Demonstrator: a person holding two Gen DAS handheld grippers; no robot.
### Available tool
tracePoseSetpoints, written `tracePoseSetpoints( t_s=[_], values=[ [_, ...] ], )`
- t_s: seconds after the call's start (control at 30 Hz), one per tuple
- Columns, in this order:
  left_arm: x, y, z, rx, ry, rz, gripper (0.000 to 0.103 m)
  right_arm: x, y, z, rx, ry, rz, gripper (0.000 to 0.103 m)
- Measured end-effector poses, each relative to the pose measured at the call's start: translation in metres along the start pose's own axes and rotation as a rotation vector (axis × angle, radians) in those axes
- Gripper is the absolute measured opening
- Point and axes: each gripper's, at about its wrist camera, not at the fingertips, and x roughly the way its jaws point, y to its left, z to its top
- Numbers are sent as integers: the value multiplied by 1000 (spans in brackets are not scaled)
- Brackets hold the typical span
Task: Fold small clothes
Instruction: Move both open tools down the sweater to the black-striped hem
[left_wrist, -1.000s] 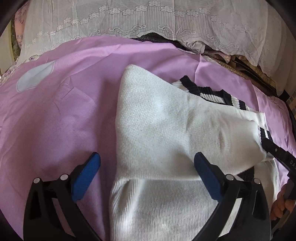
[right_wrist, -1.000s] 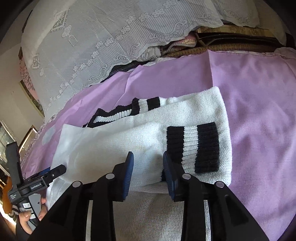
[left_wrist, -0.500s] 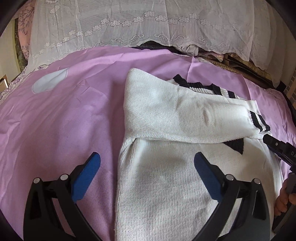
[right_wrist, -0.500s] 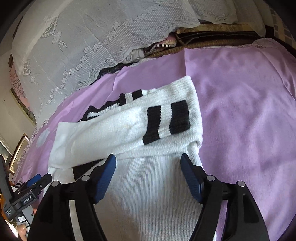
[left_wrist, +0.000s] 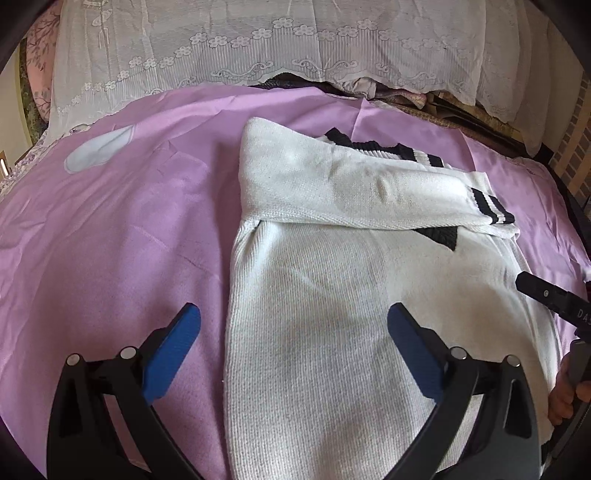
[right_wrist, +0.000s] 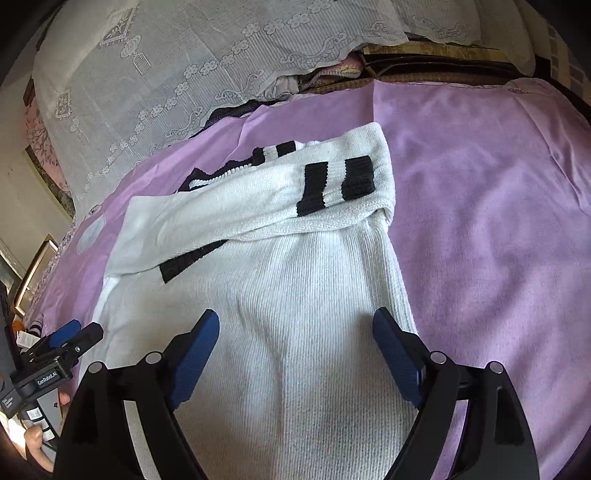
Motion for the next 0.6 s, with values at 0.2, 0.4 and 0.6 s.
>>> tracePoseSetpoints(
  t_s=[0.2, 0.4, 0.6],
  values=[
    [-18, -4, -14, 20, -44, 21, 99, -10, 7, -15, -38, 23, -23, 95],
    [-41, -14, -23, 70, -123, 78, 99, -15, 26, -31, -140, 57, -115, 99],
    [-46, -11, -34, 68, -103, 54, 99, -29, 32, -50, -161, 44, -120, 99]
  ],
)
